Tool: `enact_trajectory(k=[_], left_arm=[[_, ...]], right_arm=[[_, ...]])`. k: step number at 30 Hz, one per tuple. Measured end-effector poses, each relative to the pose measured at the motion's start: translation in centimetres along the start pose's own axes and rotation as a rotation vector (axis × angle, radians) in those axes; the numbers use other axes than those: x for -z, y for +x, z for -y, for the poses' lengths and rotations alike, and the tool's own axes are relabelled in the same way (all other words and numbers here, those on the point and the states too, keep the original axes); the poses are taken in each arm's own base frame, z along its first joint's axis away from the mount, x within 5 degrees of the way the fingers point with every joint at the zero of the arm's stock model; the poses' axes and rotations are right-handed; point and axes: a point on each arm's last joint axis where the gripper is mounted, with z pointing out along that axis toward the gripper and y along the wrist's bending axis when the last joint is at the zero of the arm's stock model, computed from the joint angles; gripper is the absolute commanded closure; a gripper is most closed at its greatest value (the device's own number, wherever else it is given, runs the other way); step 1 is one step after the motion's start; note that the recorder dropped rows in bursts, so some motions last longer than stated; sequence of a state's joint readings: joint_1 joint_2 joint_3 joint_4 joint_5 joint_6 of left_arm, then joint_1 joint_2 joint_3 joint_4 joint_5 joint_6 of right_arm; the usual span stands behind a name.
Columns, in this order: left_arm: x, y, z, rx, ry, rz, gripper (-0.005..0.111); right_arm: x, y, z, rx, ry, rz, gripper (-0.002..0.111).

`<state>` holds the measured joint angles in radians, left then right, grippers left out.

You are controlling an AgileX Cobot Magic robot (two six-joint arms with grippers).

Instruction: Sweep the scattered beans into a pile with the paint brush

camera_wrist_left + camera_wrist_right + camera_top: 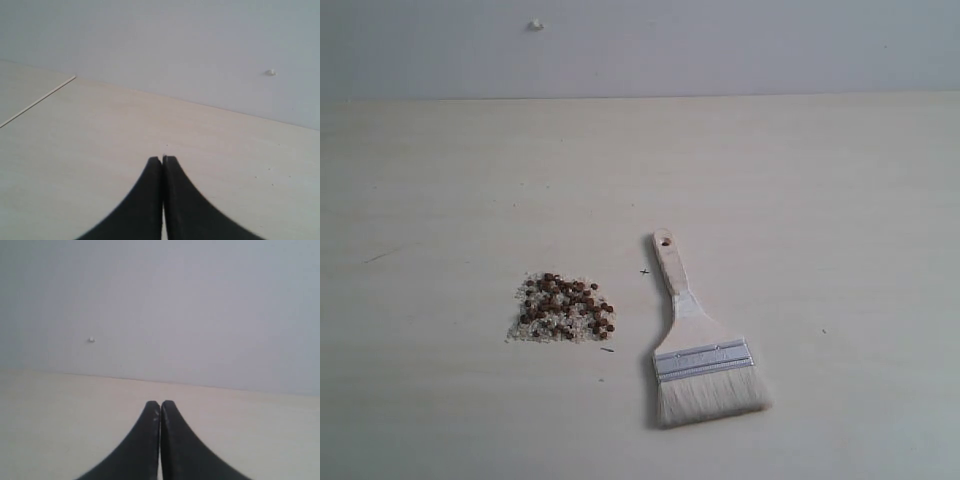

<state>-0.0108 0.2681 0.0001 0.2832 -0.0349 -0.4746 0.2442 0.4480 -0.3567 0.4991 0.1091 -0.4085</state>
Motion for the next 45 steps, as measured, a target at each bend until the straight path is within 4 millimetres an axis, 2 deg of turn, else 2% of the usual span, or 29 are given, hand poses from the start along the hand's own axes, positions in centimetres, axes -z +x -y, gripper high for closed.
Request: enact_trajectory(k=[4, 11, 15, 23, 27, 32, 37, 45], left_arm=[[0.0, 0.0, 0.0, 0.0, 0.0, 0.0, 0.107], [0.0, 0.0, 0.0, 0.0, 0.0, 0.0, 0.107], [0.0, 0.0, 0.0, 0.0, 0.0, 0.0, 0.107], [0.0, 0.0, 0.0, 0.0, 0.0, 0.0, 0.107], [0.0, 0.0, 0.0, 0.0, 0.0, 0.0, 0.107], [0.0, 0.0, 0.0, 0.0, 0.0, 0.0, 0.107], [0.0, 0.0, 0.0, 0.0, 0.0, 0.0, 0.107], [0.0, 0.0, 0.0, 0.0, 0.0, 0.0, 0.107]], right_arm=[[2.7, -0.8, 0.3, 0.028, 0.057, 0.119, 0.108], [6.1, -0.3, -0.1, 0.104, 0.13, 0.173, 0.108], [7.4, 0.0, -0.5, 0.127, 0.155, 0.211, 0.108], [7.4, 0.4, -0.3, 0.128, 0.172, 0.219, 0.108], [6.2, 2.5, 0.6, 0.117, 0.213, 0.211, 0.108], [4.7, 6.6, 1.7, 0.119, 0.265, 0.088, 0.108], [4.1, 9.4, 2.5, 0.071, 0.306, 0.013, 0.108], [4.1, 10.4, 2.6, 0.025, 0.317, -0.06, 0.108]])
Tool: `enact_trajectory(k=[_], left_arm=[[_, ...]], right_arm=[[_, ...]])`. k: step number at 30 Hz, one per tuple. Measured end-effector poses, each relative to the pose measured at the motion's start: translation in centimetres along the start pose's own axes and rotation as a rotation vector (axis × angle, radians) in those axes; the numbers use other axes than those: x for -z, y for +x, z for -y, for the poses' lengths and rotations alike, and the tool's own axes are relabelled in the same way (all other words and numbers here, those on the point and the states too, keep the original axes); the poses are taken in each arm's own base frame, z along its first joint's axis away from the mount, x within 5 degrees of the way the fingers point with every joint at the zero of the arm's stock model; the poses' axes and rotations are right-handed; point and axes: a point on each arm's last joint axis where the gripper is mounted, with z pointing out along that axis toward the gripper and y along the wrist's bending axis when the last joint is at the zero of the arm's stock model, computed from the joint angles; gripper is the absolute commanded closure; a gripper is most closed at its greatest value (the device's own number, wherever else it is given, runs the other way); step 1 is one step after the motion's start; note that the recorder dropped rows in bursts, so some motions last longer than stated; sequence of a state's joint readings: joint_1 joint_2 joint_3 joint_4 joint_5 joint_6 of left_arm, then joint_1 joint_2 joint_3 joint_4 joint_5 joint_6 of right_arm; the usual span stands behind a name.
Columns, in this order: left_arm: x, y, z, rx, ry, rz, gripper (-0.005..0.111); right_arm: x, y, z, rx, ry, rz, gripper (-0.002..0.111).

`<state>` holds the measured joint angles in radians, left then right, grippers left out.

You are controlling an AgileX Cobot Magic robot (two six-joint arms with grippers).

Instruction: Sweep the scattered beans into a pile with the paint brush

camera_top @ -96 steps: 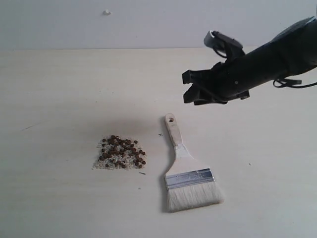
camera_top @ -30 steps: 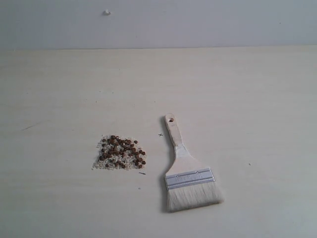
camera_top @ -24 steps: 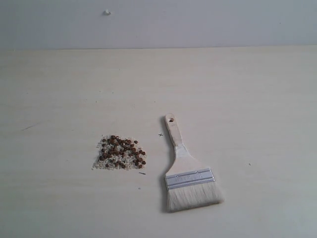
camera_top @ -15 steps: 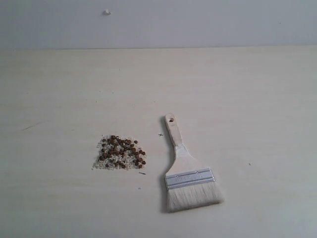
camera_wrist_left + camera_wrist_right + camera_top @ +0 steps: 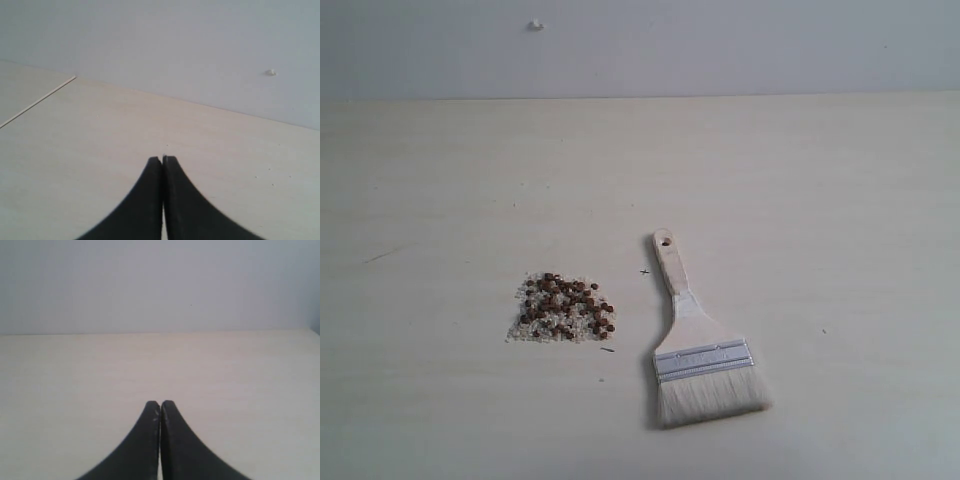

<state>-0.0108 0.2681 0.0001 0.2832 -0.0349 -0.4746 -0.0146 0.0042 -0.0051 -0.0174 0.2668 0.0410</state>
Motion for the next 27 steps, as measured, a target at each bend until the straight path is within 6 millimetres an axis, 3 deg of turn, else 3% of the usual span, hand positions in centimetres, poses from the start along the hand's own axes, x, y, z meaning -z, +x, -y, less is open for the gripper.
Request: enact_trajectory(k=[27], left_arm=[[0.0, 0.0, 0.0, 0.0, 0.0, 0.0, 0.107]], right_arm=[[0.0, 0.16, 0.01, -0.012, 0.001, -0.017, 0.108]])
